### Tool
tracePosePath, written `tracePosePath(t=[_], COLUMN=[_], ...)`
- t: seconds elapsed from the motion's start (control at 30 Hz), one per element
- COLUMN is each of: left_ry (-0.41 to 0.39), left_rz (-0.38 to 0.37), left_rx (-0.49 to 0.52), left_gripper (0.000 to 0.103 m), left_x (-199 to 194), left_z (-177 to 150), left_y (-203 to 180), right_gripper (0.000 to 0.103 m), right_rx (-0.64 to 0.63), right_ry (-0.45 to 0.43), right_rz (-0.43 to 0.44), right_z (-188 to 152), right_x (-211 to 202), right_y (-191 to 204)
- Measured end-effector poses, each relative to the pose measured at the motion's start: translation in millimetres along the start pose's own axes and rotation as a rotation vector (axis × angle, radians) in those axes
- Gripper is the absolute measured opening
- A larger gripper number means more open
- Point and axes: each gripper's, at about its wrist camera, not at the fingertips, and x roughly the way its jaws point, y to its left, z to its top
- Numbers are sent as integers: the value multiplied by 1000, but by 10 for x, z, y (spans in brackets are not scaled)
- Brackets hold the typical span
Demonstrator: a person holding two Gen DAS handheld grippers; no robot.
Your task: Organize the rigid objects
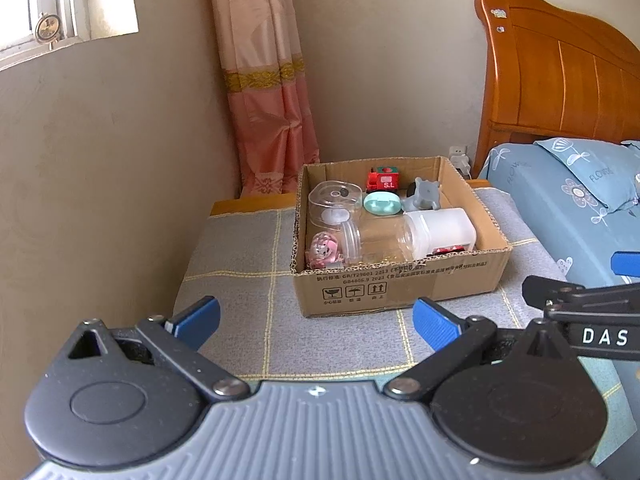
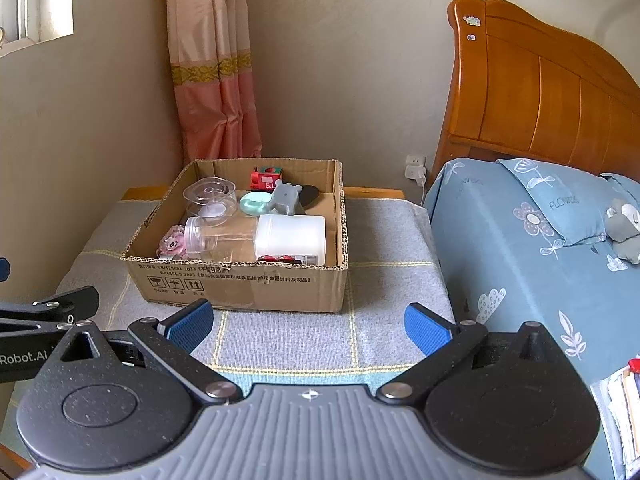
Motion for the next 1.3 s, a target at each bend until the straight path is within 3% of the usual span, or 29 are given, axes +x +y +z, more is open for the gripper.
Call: tracePosePath(t=[1.3], left_ry=[0], left_rz=[0], left_rx=[-3], left_gripper=[102], left_x=[-15], left_z=[-9], left_y=[16], right_gripper=[103], right_rx=[-11], right_ry=[-15], right_rz=[-12], right_z=[20], right_x=[-32], right_y=[11])
